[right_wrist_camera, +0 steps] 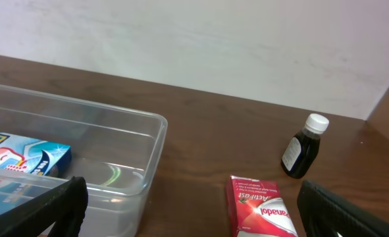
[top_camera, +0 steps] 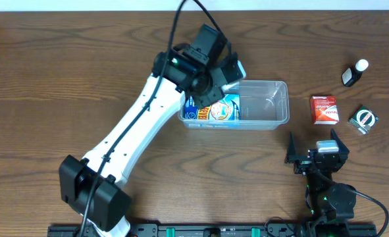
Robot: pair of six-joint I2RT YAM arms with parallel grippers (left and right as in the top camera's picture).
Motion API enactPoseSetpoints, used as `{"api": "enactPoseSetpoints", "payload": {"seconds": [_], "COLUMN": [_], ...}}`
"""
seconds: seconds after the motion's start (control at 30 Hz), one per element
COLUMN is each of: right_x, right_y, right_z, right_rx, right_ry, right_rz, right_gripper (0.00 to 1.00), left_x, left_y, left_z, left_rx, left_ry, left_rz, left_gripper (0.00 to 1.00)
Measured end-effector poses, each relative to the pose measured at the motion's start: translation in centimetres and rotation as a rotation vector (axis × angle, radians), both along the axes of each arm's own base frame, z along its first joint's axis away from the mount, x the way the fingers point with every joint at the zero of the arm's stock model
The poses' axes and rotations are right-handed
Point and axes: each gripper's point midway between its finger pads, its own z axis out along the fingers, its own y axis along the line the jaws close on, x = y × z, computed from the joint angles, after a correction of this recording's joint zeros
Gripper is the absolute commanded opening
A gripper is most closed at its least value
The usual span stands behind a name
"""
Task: Pack container
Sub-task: 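Lift the white box and carry it right over the container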
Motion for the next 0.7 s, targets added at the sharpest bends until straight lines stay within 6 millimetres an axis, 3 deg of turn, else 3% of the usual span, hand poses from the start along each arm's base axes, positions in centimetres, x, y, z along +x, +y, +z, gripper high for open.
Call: {"api": "enactPoseSetpoints", "payload": {"seconds": [0.4,0.7], "right_x": [0.0,0.0], "right_y": [0.0,0.0], "right_z": [0.0,0.0], "right_rx": [0.000,0.000], "right_ry": [0.000,0.000], "right_rz": [0.000,0.000], "right_gripper": [0.99,0.99], "left_x": [-0.4,1.1], "left_y": [0.3,-0.6], "left_z": [-6.3,-7.7], "left_rx": [0.097,0.098], "left_ry": [-0.045,-0.161], "left_rz": [-0.246,-0.354], "left_gripper": [0.51,0.51]}}
